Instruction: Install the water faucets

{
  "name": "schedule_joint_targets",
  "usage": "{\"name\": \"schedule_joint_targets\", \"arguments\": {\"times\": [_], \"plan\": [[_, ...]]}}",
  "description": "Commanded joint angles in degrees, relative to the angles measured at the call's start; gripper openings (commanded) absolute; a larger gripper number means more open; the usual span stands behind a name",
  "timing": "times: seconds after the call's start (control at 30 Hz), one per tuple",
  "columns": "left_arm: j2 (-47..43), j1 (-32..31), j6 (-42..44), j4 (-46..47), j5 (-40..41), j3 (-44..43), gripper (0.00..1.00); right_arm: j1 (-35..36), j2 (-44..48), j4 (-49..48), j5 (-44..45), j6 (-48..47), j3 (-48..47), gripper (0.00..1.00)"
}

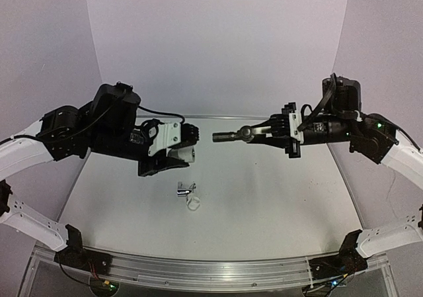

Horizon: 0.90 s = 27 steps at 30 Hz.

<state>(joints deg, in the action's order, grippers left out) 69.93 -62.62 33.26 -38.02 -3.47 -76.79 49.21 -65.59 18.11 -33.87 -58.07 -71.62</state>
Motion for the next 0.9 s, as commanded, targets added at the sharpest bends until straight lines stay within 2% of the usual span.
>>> {"name": "schedule_joint_targets", "arguments": {"times": [0.0,0.1,0.27,0.37,0.53,0.73,0.87], "plan": [[1.1,-7.1,3.8,-5.4,8.6,-5.4,0.0,0.1,2.8,4.5,-9.1,0.1,-4.5,0.0],[1.0,-11.1,2.7,-6.4,10.1,-5.0,0.0,0.2,3.3,5.5,-10.2,-0.8,-6.3,0.0],[-1.8,-11.2,0.7,2.4,7.7,-1.4,0.0,0.8,4.3,7.5,-7.5,-9.3,-6.0,0.0],[0.8,-11.2,-2.4,0.4,4.7,-4.7,0.0,1.7,4.1,6.9,-4.0,-13.1,-5.4,0.0],[0.2,-11.1,-6.0,5.2,3.6,-3.0,0.0,4.7,3.9,-4.0,1.5,-17.7,0.0,0.0],[1.3,-8.9,-11.4,4.4,-2.7,-5.9,0.0,6.2,5.6,-10.9,3.0,-25.4,6.5,0.0],[1.5,-8.8,-13.8,3.1,-3.6,-6.3,0.0,6.8,6.4,-17.0,3.5,-26.4,9.3,0.0]]}}
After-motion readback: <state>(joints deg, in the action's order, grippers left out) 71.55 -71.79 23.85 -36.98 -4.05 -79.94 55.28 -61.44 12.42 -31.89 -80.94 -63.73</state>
